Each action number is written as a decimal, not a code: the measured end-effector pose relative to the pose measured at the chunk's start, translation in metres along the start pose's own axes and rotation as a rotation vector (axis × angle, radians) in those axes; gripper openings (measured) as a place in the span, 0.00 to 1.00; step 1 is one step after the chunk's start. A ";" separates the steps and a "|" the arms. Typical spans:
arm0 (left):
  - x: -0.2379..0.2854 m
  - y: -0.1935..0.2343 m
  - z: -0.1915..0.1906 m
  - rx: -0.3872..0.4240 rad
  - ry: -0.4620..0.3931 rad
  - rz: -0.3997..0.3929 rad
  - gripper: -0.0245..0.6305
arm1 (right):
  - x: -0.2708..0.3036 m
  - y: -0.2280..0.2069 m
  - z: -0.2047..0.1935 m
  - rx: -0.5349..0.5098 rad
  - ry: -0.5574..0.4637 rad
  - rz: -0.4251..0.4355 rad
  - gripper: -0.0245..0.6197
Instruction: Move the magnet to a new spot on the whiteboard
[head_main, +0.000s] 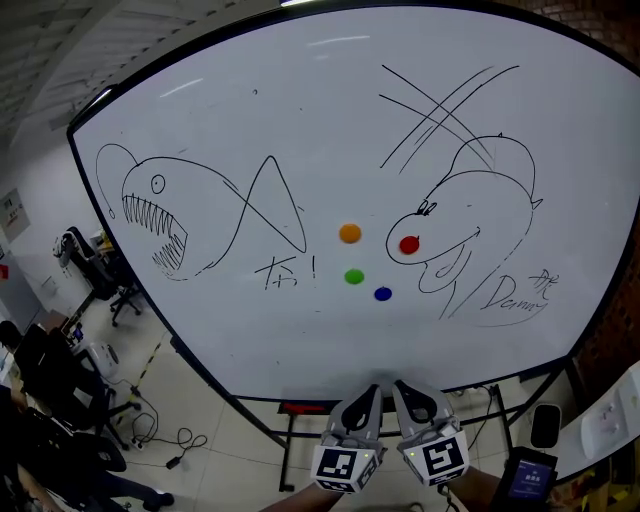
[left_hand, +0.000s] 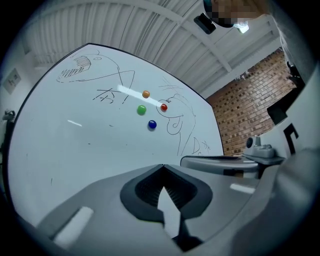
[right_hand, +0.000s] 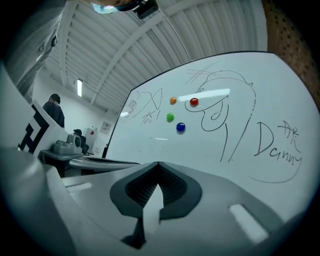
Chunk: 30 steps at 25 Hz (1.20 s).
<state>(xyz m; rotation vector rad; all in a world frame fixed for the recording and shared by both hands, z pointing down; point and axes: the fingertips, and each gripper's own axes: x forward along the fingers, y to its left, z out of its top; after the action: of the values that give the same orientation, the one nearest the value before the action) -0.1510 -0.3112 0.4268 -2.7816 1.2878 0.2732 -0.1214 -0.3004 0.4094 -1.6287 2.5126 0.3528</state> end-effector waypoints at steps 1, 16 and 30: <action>0.004 0.002 0.004 0.006 -0.010 -0.001 0.04 | 0.004 -0.003 0.003 -0.013 -0.001 0.001 0.04; 0.072 0.035 0.073 0.076 -0.131 0.001 0.04 | 0.077 -0.042 0.053 -0.197 -0.046 -0.022 0.04; 0.087 0.043 0.093 0.110 -0.165 0.003 0.04 | 0.099 -0.052 0.072 -0.369 -0.059 -0.081 0.20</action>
<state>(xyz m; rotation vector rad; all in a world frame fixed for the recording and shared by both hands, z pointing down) -0.1414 -0.3921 0.3200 -2.6044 1.2298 0.4098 -0.1160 -0.3895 0.3105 -1.8027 2.4357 0.8850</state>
